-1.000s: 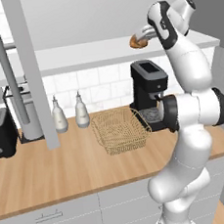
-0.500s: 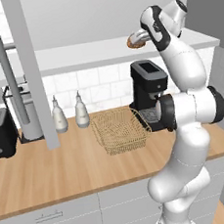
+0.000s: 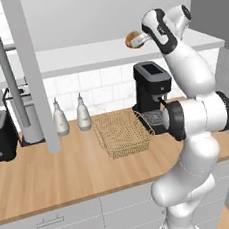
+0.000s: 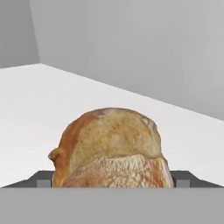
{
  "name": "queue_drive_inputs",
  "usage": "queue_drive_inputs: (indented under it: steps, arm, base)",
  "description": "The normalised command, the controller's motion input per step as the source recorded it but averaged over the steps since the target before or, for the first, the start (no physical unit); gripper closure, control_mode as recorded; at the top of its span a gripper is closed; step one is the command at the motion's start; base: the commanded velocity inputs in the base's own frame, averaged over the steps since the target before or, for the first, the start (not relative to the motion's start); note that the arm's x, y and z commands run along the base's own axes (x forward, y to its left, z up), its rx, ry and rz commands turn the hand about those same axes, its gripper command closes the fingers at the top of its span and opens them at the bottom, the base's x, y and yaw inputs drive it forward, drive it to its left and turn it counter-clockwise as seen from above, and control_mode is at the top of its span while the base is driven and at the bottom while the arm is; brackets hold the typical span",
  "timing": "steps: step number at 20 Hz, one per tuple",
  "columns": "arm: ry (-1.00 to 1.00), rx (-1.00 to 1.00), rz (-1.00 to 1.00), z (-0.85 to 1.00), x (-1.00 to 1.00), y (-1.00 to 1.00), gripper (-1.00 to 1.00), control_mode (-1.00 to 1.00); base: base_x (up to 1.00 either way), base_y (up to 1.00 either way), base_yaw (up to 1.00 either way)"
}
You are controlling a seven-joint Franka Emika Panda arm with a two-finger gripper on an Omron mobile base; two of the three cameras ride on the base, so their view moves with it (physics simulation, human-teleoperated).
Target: Open the cabinet, pick up the bread from the cabinet and place it in the basket. Then move the basket to the dining counter.
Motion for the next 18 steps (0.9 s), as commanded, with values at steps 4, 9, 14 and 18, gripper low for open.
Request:
queue_drive_inputs:
  steps: [4, 9, 14, 18]
  arm:
    - [-0.23, 0.05, 0.00, 0.03, -0.83, 0.00, 1.00, -1.00]
    - [-0.01, 0.10, -0.05, 0.32, -1.00, 0.00, 1.00, -1.00]
    - [0.10, 0.11, -0.08, 0.60, -1.00, 0.00, 1.00, -1.00]
    - [0.37, 0.13, -0.14, 0.12, -1.00, 0.00, 1.00, -1.00]
  base:
    - [0.00, 0.00, 0.00]
    - [0.00, 0.00, 0.00]
    - [0.00, 0.00, 0.00]
    - [0.00, 0.00, 0.00]
